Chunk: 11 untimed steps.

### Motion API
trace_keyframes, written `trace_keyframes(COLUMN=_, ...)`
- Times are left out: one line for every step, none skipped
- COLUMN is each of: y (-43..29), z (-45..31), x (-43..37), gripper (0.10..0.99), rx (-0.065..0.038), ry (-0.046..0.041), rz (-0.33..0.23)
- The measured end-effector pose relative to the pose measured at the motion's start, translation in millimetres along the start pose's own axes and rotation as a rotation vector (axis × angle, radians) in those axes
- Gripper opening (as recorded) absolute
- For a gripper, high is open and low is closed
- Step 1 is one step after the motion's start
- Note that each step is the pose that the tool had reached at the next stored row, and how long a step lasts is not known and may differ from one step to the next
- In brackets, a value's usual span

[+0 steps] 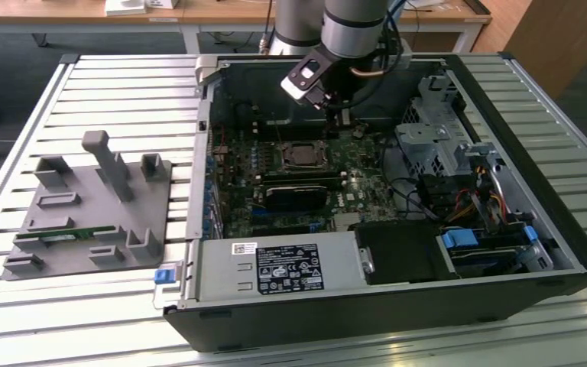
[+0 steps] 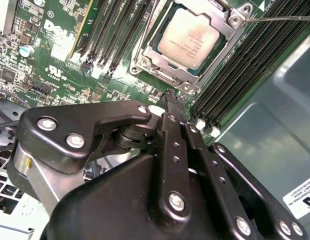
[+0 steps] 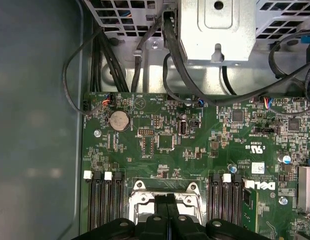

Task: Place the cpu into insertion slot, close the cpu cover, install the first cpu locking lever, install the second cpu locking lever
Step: 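Close the cpu cover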

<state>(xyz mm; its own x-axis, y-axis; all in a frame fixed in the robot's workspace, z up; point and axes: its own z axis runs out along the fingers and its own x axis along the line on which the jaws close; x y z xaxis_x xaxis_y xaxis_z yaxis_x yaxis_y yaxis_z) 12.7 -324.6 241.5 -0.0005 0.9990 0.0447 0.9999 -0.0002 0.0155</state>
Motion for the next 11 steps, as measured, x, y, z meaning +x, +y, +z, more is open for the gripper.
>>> trace_keyframes(y=-0.3, z=0.0, x=0.0, gripper=0.106, rx=0.000, ry=-0.0001, rz=0.000)
trace_keyframes(y=-0.6, z=0.1, x=0.0, gripper=0.106, rx=0.000, ry=0.0000, rz=0.000)
trace_keyframes(y=-0.9, z=0.2, x=0.0, gripper=0.106, rx=0.000, ry=0.0001, rz=0.000)
trace_keyframes(y=-1.2, z=0.2, x=0.0, gripper=0.106, rx=0.000, ry=0.0000, rz=0.000)
trace_keyframes(y=-1.5, z=0.3, x=0.0, gripper=0.106, rx=0.000, ry=0.0000, rz=0.000)
trace_keyframes(y=-1.9, z=0.3, x=0.0, gripper=0.106, rx=0.000, ry=0.0000, rz=0.000)
trace_keyframes(y=-2.5, z=0.4, x=0.0, gripper=0.106, rx=0.000, ry=0.0001, rz=0.000)
trace_keyframes(y=-3.2, z=0.4, x=0.0, gripper=0.106, rx=0.000, ry=0.0001, rz=0.000)
trace_keyframes(y=-3.9, z=0.4, x=0.0, gripper=0.106, rx=0.000, ry=0.0000, rz=0.000)
trace_keyframes(y=-4.5, z=0.4, x=0.0, gripper=0.106, rx=0.000, ry=0.0001, rz=0.000)
trace_keyframes(y=-5.2, z=0.5, x=0.0, gripper=0.106, rx=0.000, ry=0.0001, rz=0.000)
